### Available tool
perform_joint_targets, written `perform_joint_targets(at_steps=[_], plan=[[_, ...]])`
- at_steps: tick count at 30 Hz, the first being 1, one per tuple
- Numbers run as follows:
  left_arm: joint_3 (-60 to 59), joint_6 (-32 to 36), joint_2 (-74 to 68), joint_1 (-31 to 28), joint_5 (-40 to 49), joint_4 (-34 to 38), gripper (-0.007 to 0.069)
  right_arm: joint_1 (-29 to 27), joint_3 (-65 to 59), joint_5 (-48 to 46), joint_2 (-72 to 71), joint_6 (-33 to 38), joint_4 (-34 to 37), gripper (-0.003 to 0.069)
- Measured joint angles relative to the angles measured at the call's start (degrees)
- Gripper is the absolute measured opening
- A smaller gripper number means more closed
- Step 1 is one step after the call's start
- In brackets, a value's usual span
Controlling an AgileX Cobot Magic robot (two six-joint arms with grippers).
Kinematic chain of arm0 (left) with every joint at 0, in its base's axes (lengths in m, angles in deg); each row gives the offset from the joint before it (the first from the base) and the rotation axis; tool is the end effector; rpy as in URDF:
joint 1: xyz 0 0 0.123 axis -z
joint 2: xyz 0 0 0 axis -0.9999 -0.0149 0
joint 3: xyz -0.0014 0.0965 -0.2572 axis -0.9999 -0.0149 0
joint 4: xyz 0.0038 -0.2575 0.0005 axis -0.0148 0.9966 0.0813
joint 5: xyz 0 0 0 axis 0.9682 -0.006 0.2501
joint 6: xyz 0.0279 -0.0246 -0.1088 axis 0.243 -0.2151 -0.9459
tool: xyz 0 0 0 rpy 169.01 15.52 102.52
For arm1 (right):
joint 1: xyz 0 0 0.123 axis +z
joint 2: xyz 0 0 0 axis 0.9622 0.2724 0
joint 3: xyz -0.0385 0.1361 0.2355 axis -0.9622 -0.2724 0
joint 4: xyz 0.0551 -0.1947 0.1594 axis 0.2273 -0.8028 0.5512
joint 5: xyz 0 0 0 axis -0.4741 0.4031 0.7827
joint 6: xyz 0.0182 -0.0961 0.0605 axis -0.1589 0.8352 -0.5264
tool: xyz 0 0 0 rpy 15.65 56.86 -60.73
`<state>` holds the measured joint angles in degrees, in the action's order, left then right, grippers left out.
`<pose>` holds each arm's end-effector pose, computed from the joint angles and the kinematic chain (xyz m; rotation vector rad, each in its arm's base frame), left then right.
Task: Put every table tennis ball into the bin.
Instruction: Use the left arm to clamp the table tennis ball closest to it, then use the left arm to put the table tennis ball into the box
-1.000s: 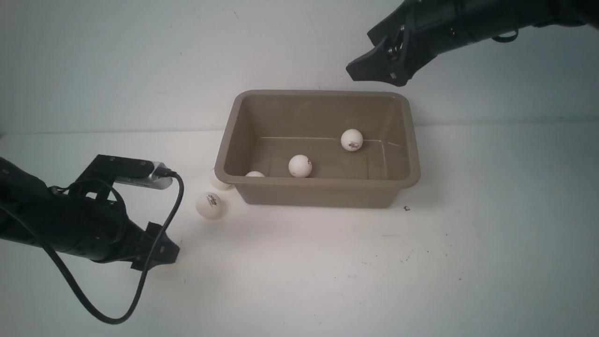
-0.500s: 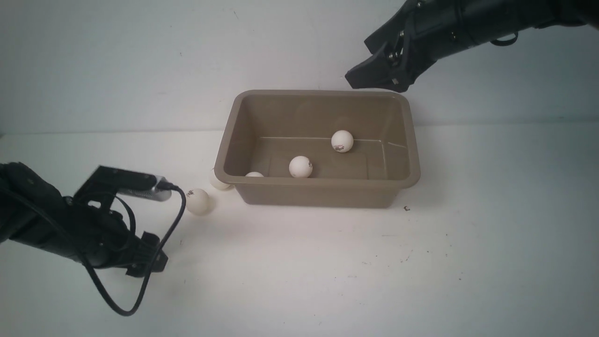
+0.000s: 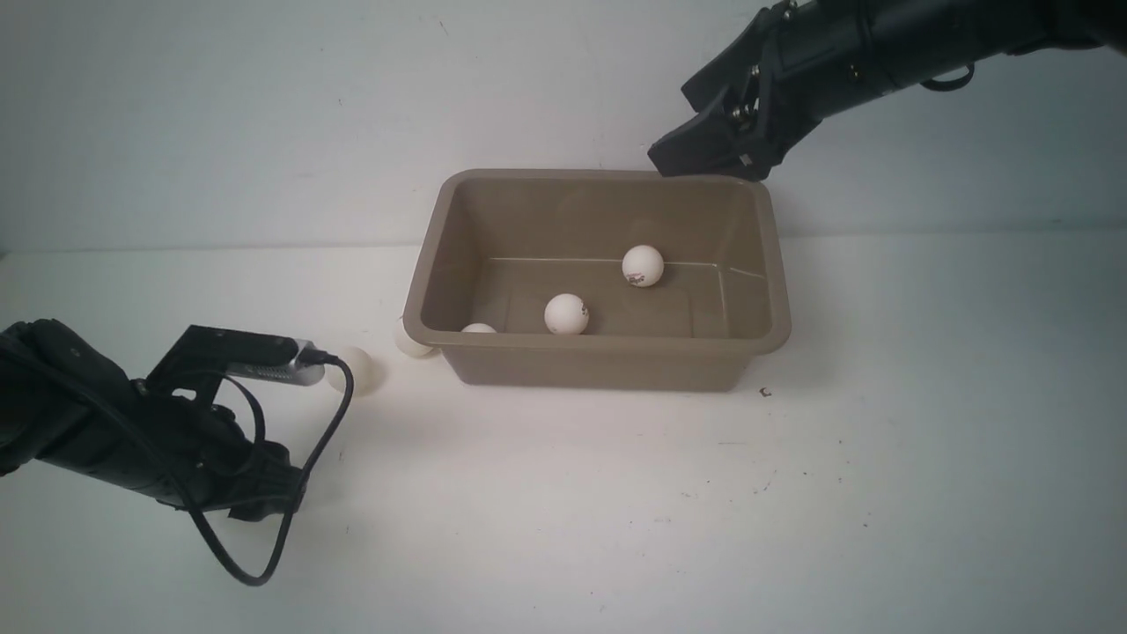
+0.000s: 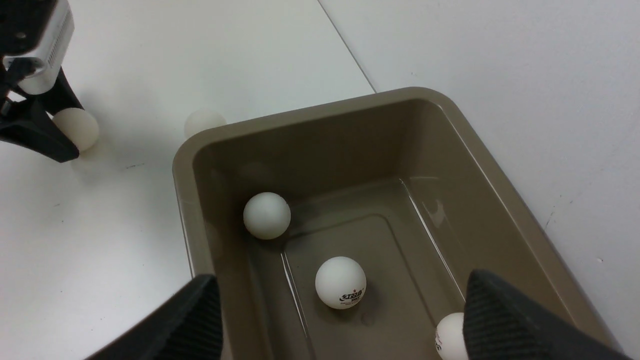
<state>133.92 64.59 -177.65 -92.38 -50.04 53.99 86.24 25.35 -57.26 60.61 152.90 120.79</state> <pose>0.3180 -0.0105 0.1042 0.2630 2.6787 -0.2620 0.4189 0.1701 0.3097 -1.3435 1.7998 0.6200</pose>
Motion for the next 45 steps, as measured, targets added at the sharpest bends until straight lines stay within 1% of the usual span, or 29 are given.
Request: perform_joint_targets(at_steps=[2, 4, 6, 7, 9, 10, 13, 17, 21, 25, 30, 33, 35, 37, 38, 39, 42, 44, 45], plan=[[1.18, 1.98, 1.81, 0.0, 2.1, 2.34, 0.035, 0.0, 0.0, 0.0, 0.0, 0.0, 0.0, 0.0588], [3.81, 5.85, 4.08, 0.14, 4.97, 6.14, 0.035, 0.0, 0.0, 0.0, 0.0, 0.0, 0.0, 0.0588], [7.72, 11.2, 5.8, 1.09, 7.6, 11.33, 0.035, 0.0, 0.0, -0.07, 0.0, -0.13, 0.34, 0.0588], [8.57, 11.68, 6.03, 1.2, 7.79, 12.37, 0.035, 0.0, 0.0, -0.07, 0.0, -0.13, 0.4, 0.0588], [12.38, 15.85, 6.4, 2.78, 8.87, 16.98, 0.035, 0.0, 0.0, -0.14, 0.0, -0.34, 0.92, 0.0588], [15.88, 19.68, 5.91, 4.54, 9.14, 20.47, 0.035, 0.0, 0.0, -0.14, 0.0, -1.03, 1.29, 0.0588], [20.48, 21.79, 3.79, 6.18, 9.65, 23.0, 0.035, 0.0, 0.0, -0.14, 0.0, -1.86, 1.3, 0.0588], [27.38, 22.16, -1.35, 7.88, 9.98, 23.92, 0.035, 0.0, 0.0, -0.14, 0.0, -2.56, 1.53, 0.0588], [36.42, 22.21, -11.64, 9.81, 11.39, 24.23, 0.035, 0.0, 0.0, -0.14, 0.0, -2.75, 1.53, 0.0588], [42.91, 22.96, -18.7, 11.81, 12.2, 24.23, 0.035, 0.0, 0.0, -0.14, 0.0, -2.75, 1.53, 0.0588], [49.01, 24.19, -24.39, 13.13, 17.07, 22.99, 0.0354, 0.0, 0.0, -0.68, 0.0, -2.82, 1.48, 0.0588], [49.88, 24.0, -24.85, 13.2, 18.04, 22.49, 0.0407, 0.0, 0.0, -1.31, 0.0, -2.93, 1.48, 0.0588], [50.26, 22.59, -24.84, 13.15, 18.47, 22.36, 0.0487, 0.0, 0.0, -1.83, 0.0, -2.95, 1.48, 0.0588], [50.37, 18.07, -24.76, 12.99, 19.27, 22.22, 0.059, 0.0, 0.0, -2.35, 0.0, -3.0, 1.48, 0.0588], [50.37, 18.07, -24.7, 12.99, 19.27, 22.22, 0.059, 0.0, 0.0, -2.35, 0.0, -3.0, 1.48, 0.0588], [50.37, 15.94, -24.28, 12.84, 19.46, 22.03, 0.0608, 0.0, 0.0, -2.49, 0.0, -3.0, 1.48, 0.0588], [50.37, 14.48, -22.17, 11.93, 20.07, 20.12, 0.0597, 0.0, 0.0, -2.56, 0.0, -3.01, 1.48, 0.0588], [50.37, 13.28, -19.35, 10.64, 20.7, 16.49, 0.057, 0.0, 0.0, -2.81, 0.0, -3.19, 1.48, 0.0588], [50.43, 11.92, -17.47, 9.49, 20.84, 13.12, 0.0547, 0.0, 0.0, -3.1, 0.0, -3.19, 1.48, 0.0588]])
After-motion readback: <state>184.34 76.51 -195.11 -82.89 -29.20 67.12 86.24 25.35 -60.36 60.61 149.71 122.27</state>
